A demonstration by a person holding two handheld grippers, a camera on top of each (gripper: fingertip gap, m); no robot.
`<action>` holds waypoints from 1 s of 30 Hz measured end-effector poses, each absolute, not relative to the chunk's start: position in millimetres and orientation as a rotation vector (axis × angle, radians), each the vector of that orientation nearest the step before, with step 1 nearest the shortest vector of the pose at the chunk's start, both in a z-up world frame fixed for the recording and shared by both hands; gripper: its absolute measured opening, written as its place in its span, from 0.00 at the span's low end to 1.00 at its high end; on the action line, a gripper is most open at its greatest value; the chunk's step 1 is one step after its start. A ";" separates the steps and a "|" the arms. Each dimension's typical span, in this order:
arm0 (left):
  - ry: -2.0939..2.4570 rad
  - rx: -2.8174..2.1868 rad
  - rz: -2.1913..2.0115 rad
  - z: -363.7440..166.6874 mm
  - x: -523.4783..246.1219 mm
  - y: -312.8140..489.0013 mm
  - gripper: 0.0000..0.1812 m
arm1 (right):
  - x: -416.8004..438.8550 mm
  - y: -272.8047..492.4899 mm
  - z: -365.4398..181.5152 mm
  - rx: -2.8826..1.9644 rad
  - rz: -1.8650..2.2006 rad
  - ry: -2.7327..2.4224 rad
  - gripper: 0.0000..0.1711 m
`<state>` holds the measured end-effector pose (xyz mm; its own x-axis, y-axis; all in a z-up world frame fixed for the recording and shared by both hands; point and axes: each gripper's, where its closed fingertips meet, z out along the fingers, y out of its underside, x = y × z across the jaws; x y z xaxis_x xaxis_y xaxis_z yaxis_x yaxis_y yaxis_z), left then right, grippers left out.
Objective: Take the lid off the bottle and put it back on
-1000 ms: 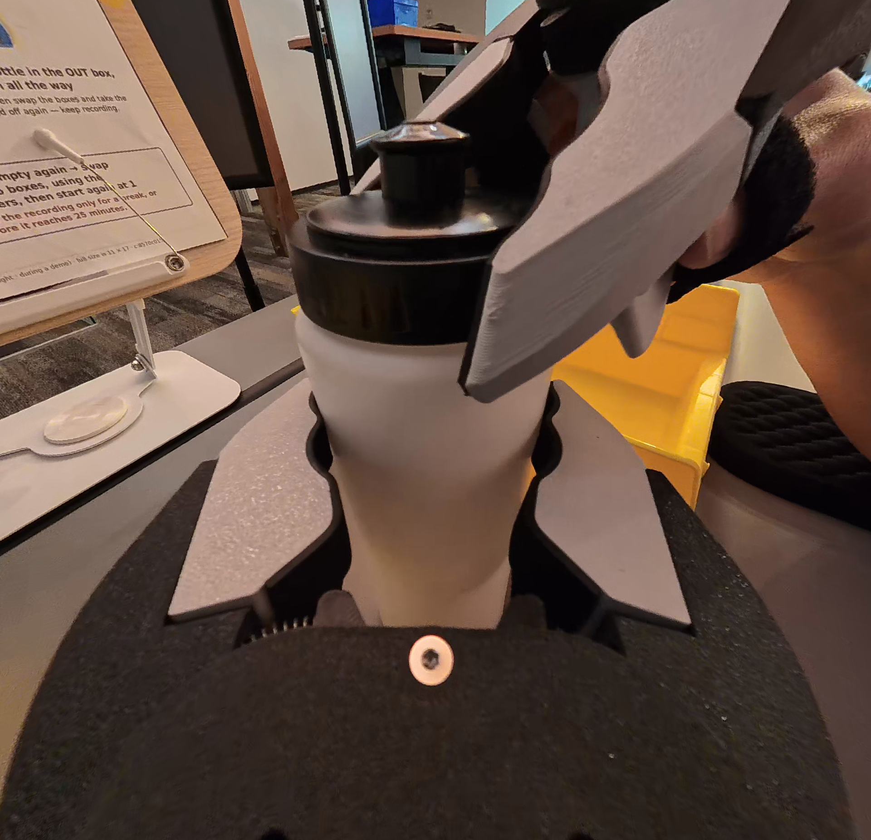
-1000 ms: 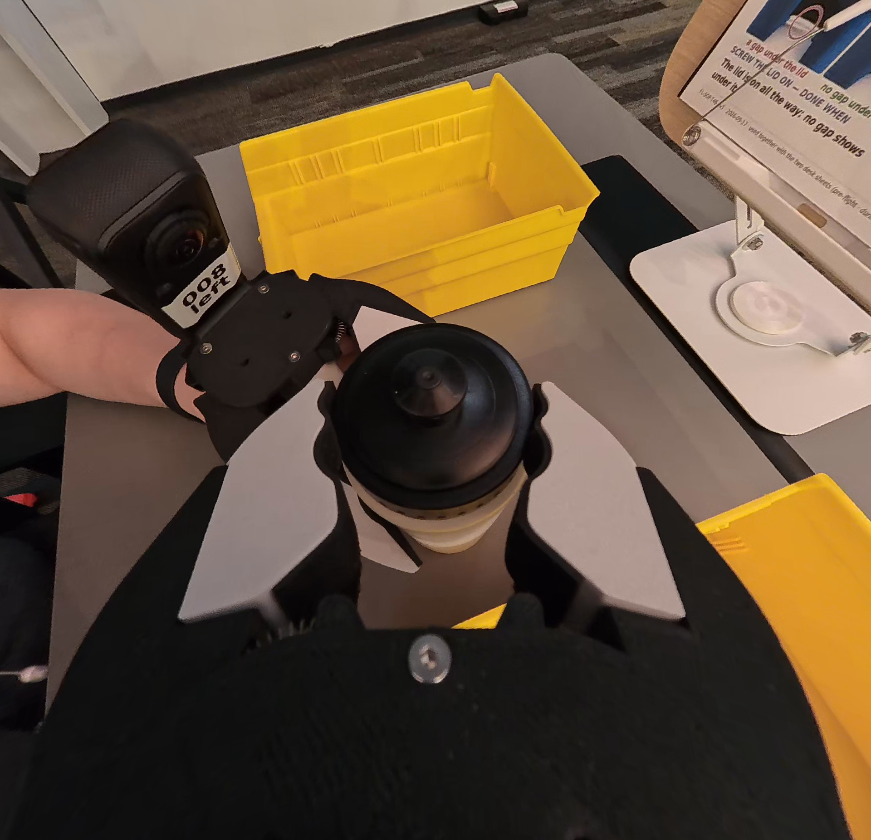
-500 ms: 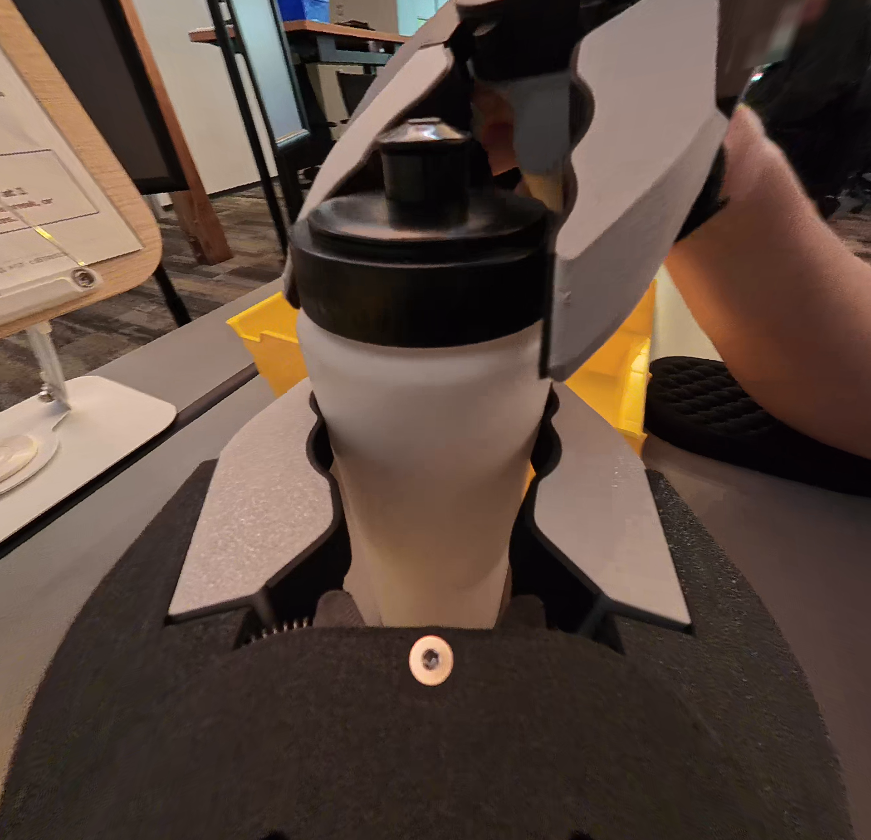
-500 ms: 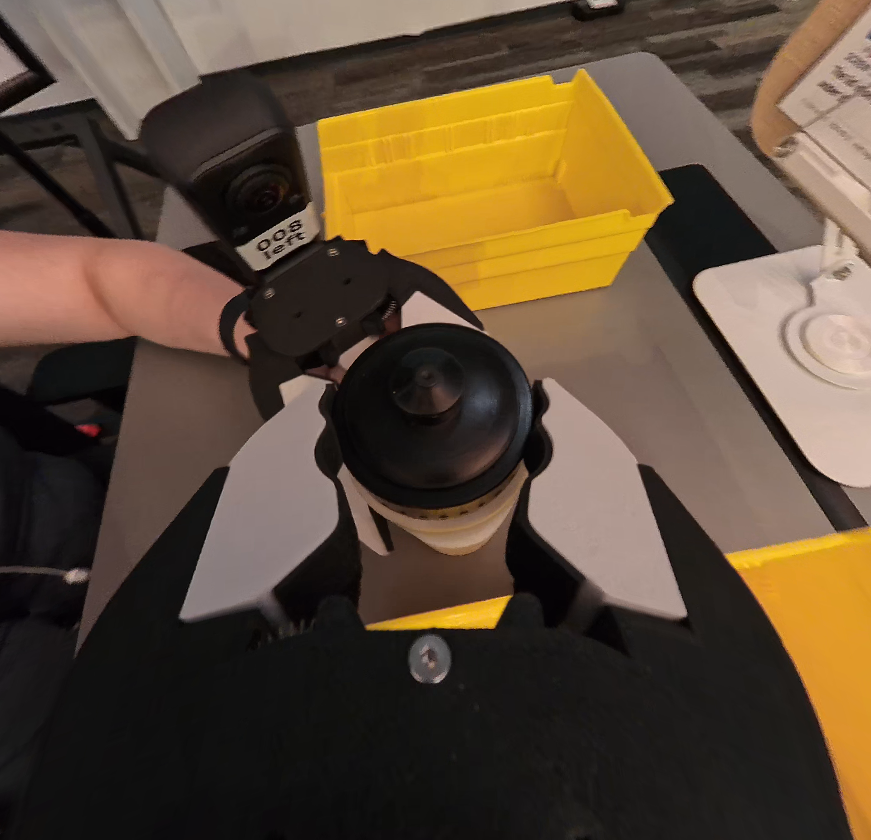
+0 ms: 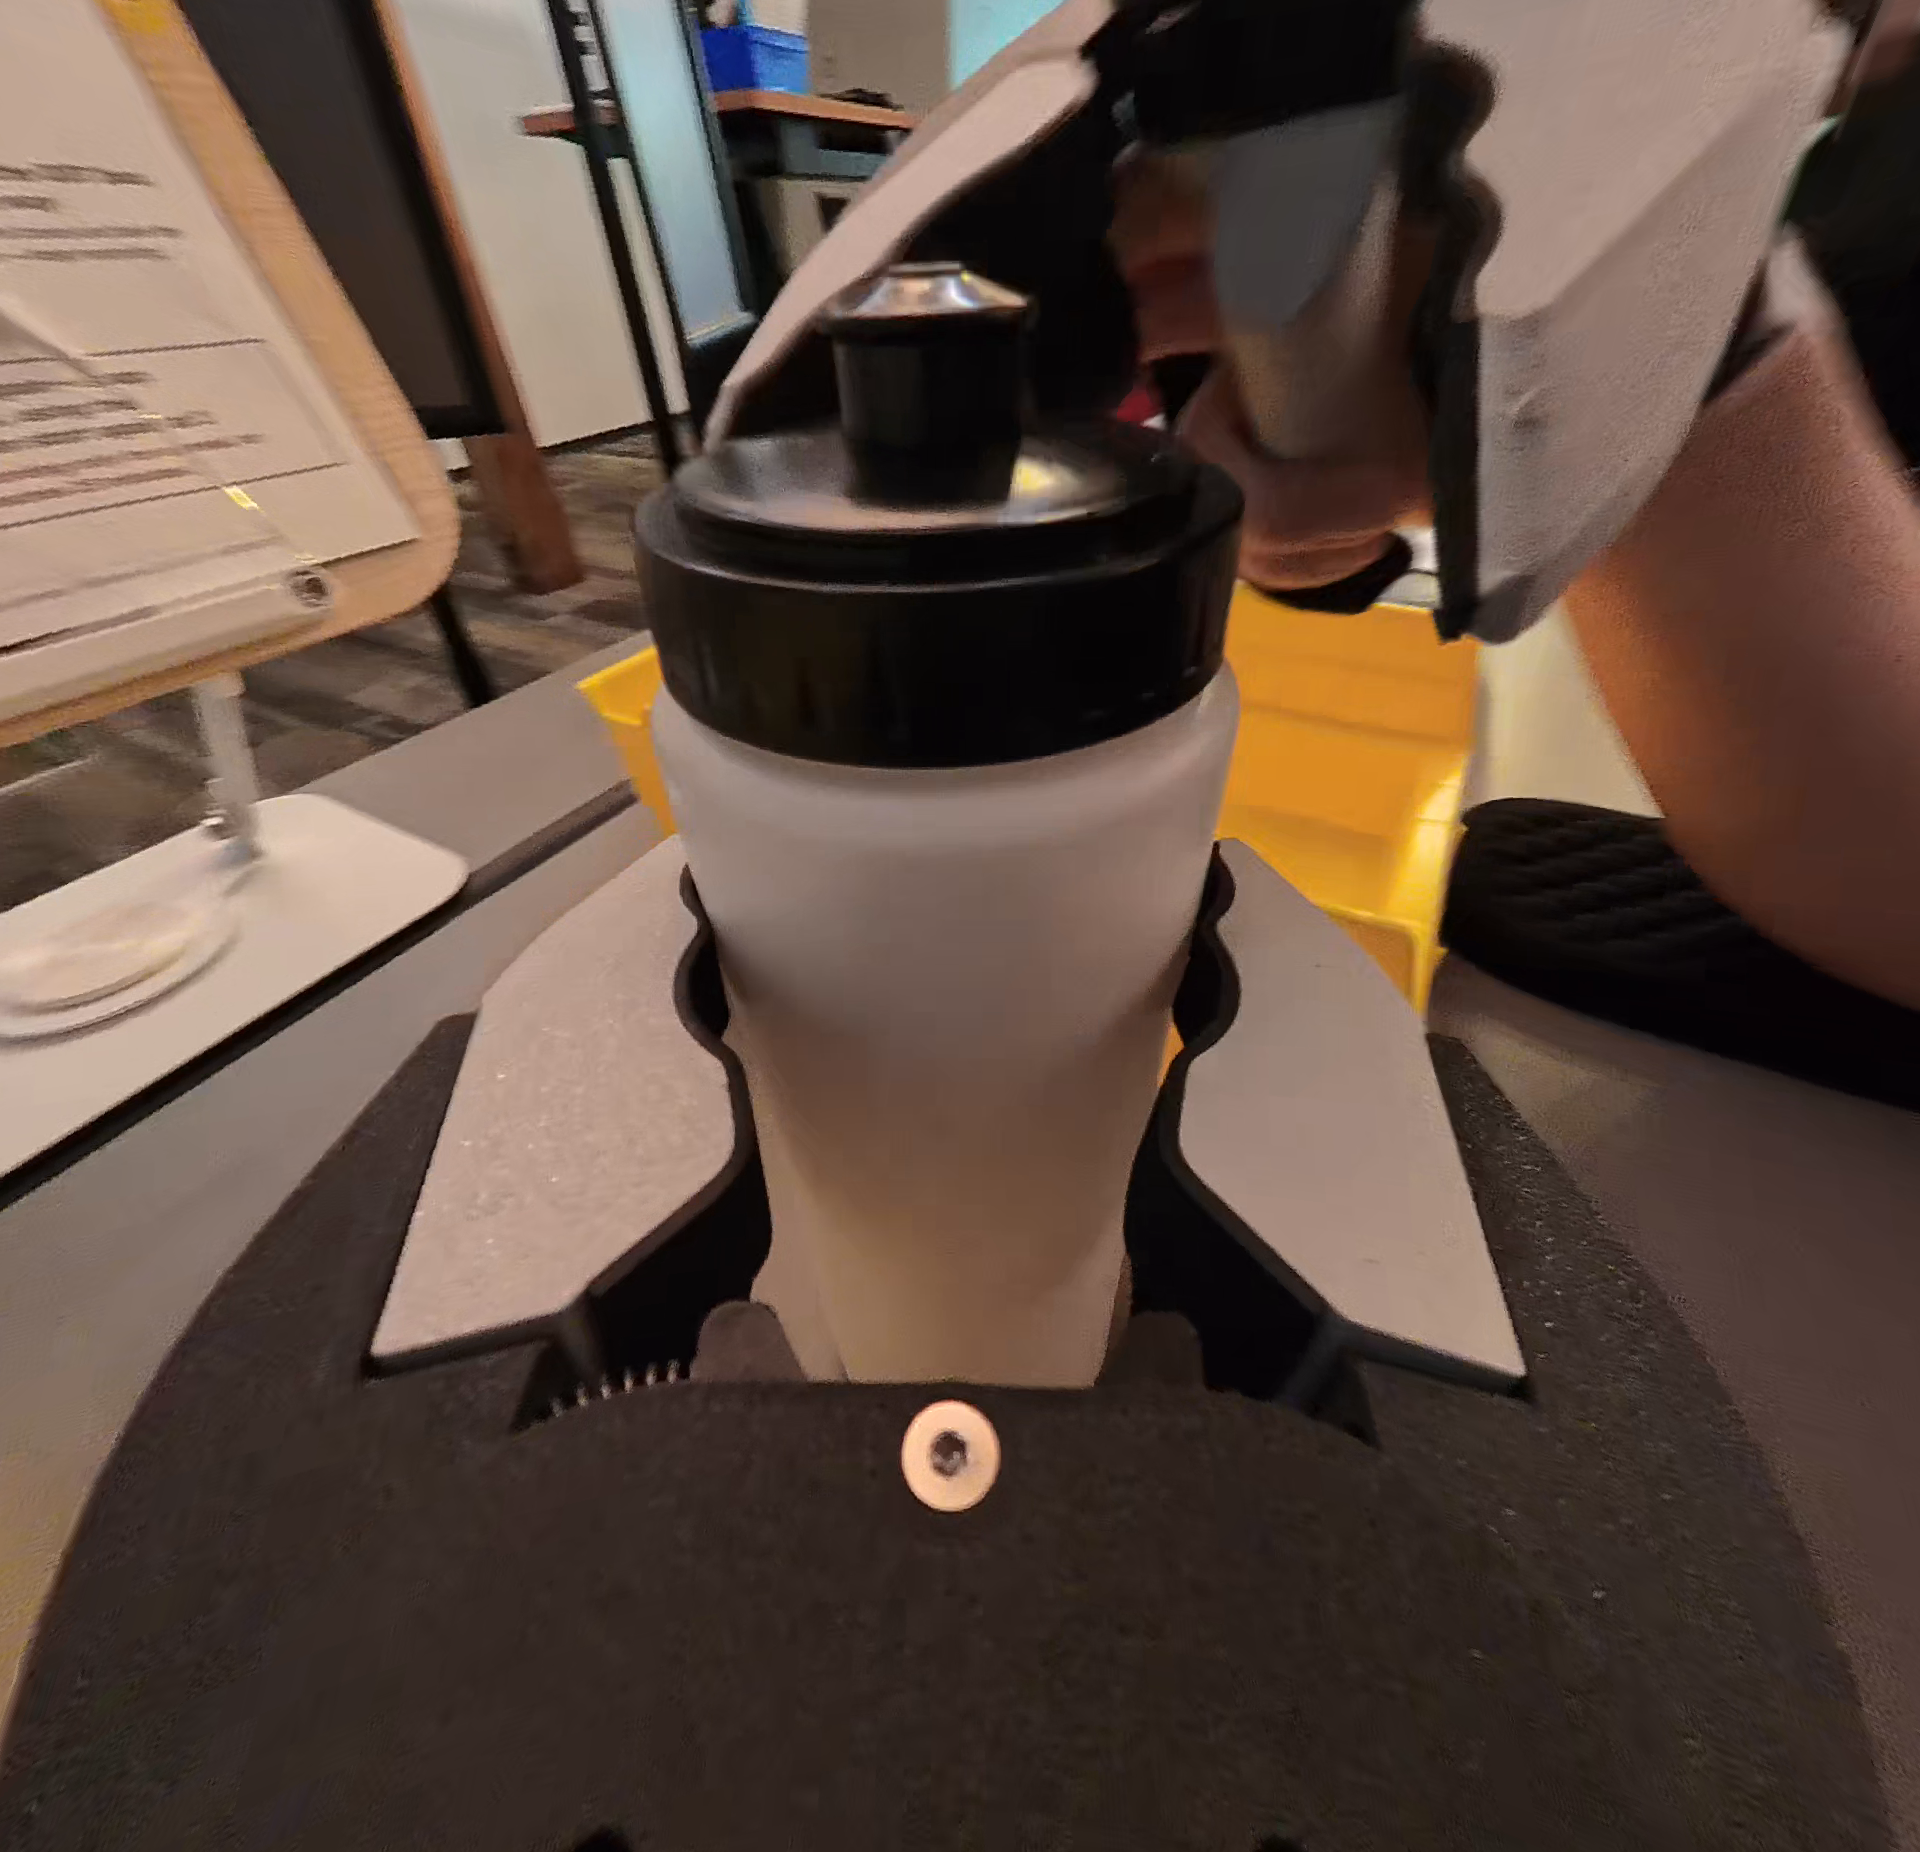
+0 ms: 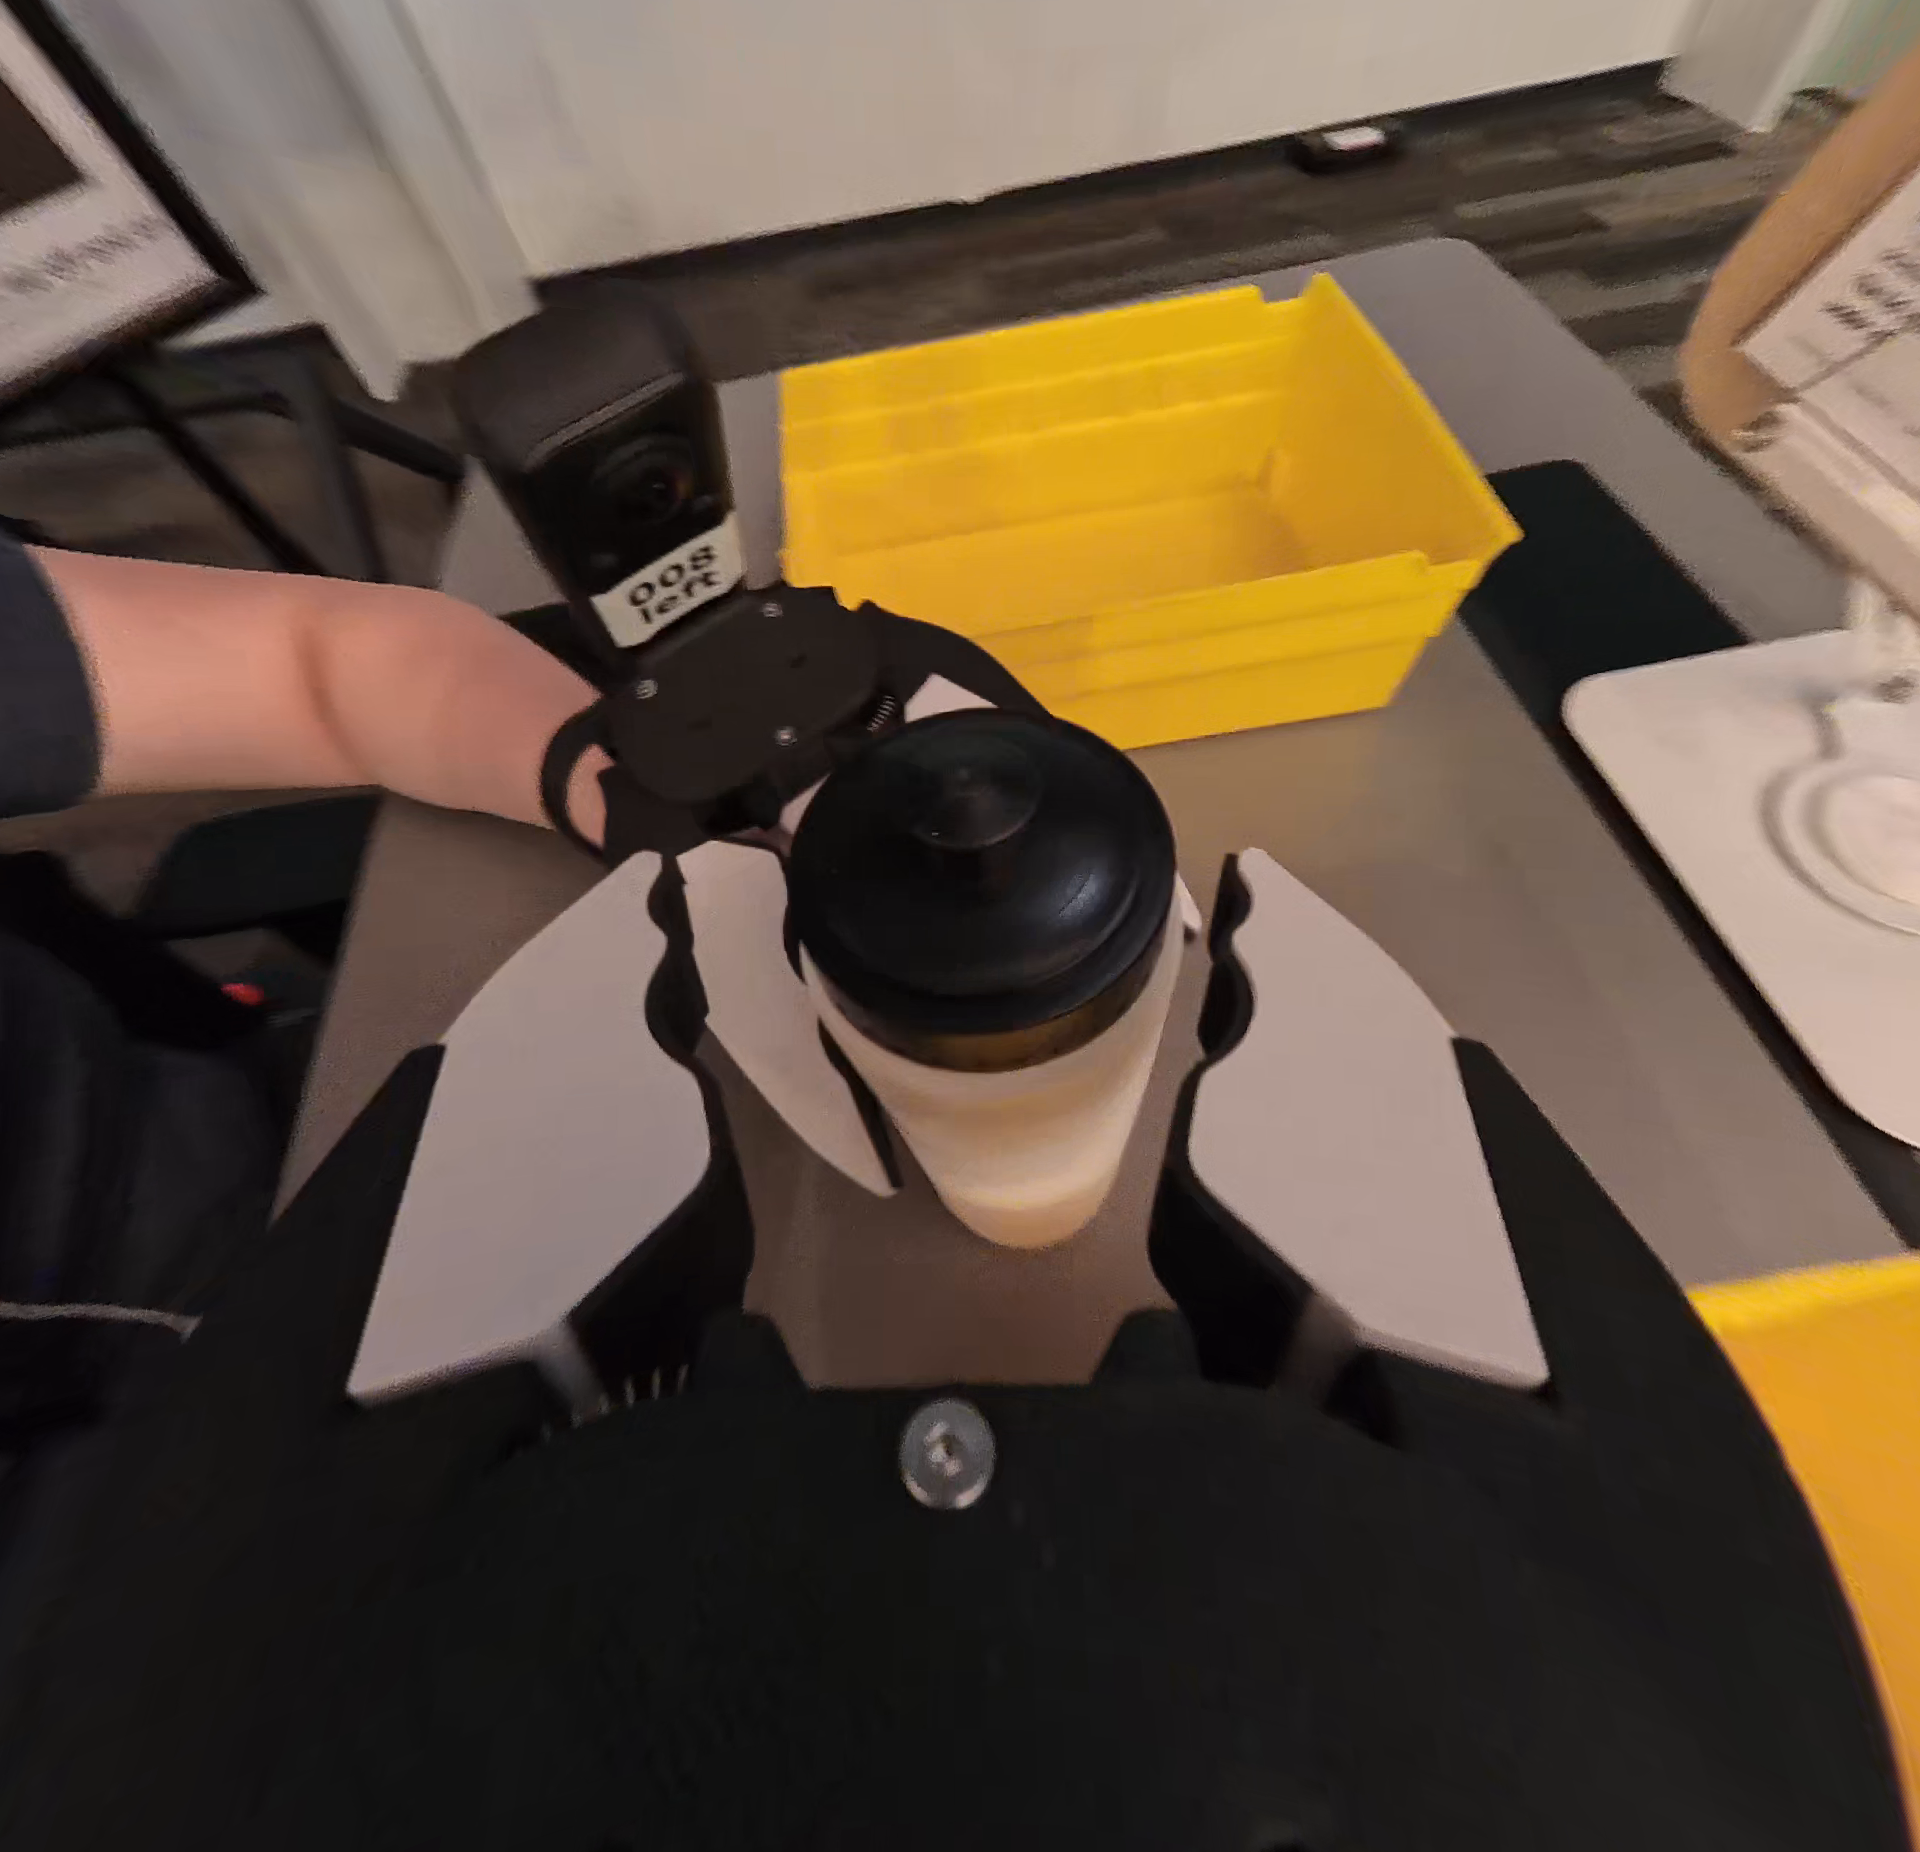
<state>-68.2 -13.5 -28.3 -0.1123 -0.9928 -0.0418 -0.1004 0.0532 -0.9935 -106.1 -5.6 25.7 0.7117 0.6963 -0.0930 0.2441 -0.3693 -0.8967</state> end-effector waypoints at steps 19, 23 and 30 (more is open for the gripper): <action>1.670 -1.034 -1.398 -31.2 -79.1 -73.5 0.47 | -116.8 -56.8 21.2 -1.837 0.802 -1.068 0.44; 1.492 -1.205 -1.213 -31.4 -71.9 -36.3 0.47 | -103.0 -25.5 27.3 -1.951 0.573 -0.810 0.55; 1.467 -1.258 -1.166 -32.3 -72.9 -33.5 0.47 | -102.4 -21.6 16.0 -2.119 0.346 -0.712 0.42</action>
<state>-72.9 -33.5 -32.3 -0.1266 -0.9914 -0.0322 -0.1923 0.0564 -0.9797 -102.4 -21.6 16.0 0.7996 0.6004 0.0082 0.3650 -0.4753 -0.8006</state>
